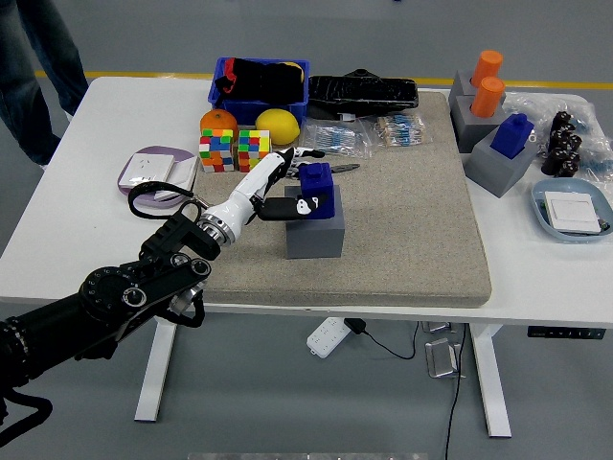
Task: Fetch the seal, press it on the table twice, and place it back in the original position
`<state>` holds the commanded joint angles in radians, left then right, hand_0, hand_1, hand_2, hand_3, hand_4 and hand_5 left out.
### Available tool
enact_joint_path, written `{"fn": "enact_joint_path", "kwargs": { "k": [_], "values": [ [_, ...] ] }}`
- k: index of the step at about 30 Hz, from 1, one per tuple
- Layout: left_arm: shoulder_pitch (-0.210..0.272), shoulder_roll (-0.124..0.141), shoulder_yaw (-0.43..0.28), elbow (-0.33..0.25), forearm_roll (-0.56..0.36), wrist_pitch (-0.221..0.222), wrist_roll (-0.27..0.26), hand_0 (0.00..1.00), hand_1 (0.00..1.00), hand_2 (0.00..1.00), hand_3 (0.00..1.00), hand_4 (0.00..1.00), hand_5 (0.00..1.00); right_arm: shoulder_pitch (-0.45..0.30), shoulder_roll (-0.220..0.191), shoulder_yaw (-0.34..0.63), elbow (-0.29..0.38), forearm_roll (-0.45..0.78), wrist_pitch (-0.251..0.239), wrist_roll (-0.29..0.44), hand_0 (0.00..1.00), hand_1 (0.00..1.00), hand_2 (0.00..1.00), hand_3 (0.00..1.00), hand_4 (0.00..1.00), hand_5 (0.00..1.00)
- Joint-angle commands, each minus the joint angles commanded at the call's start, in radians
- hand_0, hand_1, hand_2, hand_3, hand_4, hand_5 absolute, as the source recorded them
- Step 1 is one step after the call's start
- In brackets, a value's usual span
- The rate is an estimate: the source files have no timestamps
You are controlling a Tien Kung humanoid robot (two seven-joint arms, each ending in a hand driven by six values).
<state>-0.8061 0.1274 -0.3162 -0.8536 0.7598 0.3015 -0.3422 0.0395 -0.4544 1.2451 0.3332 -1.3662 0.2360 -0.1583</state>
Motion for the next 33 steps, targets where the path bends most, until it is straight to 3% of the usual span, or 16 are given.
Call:
{"fn": "enact_joint_path", "kwargs": {
  "k": [33],
  "values": [
    [-0.030,0.036,-0.004,-0.030,0.078,-0.028,0.046,0.844,0.517,0.406,0.800,0.520,0.002,-0.003,0.001,0.009,0.000,-0.002,0.004,0.003,0.833,0.743,0.736,0.710,0.817,0.594]
  ]
}}
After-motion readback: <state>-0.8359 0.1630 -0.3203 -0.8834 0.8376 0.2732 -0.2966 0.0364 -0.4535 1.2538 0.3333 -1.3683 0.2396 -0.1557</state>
